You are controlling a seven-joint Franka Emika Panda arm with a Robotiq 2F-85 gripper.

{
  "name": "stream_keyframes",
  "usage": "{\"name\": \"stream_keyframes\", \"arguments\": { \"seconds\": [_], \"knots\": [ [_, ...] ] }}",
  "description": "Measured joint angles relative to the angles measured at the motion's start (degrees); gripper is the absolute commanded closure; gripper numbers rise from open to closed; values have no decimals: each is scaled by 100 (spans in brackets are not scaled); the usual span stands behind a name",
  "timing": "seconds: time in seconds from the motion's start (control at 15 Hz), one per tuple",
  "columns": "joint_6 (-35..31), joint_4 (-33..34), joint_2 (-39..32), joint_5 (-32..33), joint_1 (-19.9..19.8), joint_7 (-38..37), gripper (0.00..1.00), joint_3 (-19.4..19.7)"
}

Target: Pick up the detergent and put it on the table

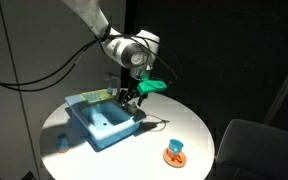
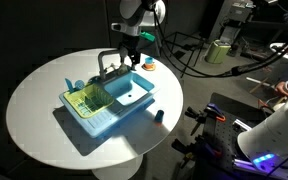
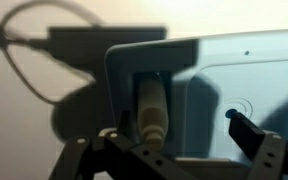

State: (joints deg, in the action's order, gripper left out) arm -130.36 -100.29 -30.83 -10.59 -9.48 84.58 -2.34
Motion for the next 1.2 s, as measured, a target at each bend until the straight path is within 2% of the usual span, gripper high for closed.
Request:
{"name": "stream_keyframes", "arguments": {
  "seconds": [0.53,0.6,0.67,0.73,0.87,1.2],
  "knots": [
    [-59,353,-302,4,0,0,0,-4],
    [-59,395,-337,4,0,0,25,-4],
    [-59,431,-370,5,0,0,27,-5],
    [-59,457,-395,7,0,0,33,-6],
    [-59,494,-429,13,0,0,53,-10],
    [-58,552,-470,56,0,0,92,-29]
  ]
}}
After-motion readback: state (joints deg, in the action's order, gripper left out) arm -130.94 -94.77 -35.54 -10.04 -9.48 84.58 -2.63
